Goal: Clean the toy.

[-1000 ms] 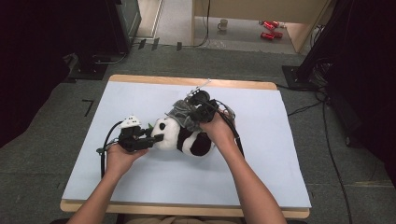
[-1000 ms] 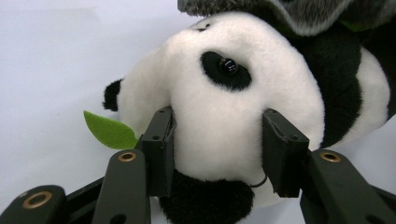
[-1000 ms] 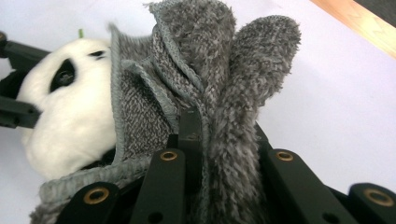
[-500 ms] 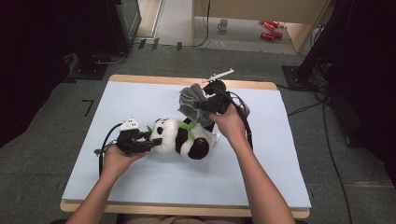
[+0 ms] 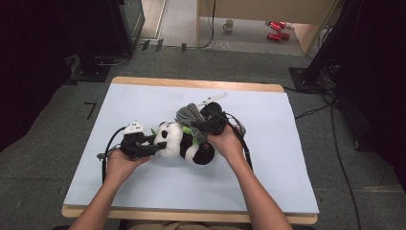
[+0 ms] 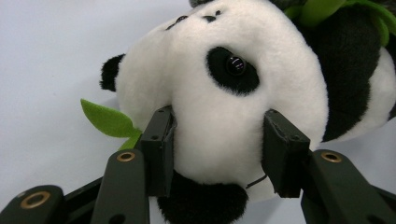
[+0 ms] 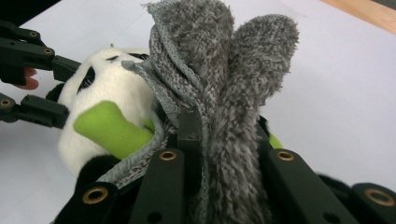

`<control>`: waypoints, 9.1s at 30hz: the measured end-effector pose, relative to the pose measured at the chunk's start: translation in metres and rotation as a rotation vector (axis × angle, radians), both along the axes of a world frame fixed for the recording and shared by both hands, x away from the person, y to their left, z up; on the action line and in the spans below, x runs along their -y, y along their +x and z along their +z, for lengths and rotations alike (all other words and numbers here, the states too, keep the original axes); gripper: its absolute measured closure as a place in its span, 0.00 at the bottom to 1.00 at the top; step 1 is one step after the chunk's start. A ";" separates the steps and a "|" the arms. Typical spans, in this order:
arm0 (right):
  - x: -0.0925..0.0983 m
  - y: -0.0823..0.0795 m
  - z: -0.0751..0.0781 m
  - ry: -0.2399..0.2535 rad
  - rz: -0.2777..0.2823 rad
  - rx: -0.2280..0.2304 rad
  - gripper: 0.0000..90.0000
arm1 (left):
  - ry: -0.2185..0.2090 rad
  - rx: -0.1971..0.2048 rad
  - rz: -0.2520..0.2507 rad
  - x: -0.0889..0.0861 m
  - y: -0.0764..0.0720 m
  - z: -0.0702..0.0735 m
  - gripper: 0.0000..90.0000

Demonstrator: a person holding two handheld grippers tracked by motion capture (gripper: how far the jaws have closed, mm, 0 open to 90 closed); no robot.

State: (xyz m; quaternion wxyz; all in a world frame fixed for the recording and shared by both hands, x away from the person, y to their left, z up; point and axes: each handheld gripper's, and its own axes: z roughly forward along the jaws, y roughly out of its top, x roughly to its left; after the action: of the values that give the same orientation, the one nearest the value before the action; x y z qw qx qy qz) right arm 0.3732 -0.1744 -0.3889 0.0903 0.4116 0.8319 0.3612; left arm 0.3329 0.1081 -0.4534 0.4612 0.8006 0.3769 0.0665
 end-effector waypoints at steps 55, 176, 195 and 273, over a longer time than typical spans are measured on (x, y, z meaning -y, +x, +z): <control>0.127 -0.054 0.016 0.152 -0.157 0.026 0.84 | -0.062 -0.039 0.005 -0.003 0.009 -0.001 0.51; 0.126 -0.020 -0.024 0.079 -0.266 -0.023 0.83 | -0.048 -0.021 -0.002 -0.005 0.005 -0.008 0.50; 0.087 -0.025 0.011 0.179 -0.151 0.079 0.83 | -0.037 0.000 0.023 -0.002 0.000 -0.009 0.50; 0.047 -0.072 0.015 0.080 0.022 0.048 0.84 | -0.030 -0.051 0.015 0.005 0.016 0.001 0.56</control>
State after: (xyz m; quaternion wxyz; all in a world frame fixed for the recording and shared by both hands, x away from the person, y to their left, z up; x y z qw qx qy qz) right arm 0.3012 -0.2214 -0.3739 0.0896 0.3972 0.8187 0.4049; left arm 0.3489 0.1035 -0.4527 0.4627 0.7922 0.3955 0.0437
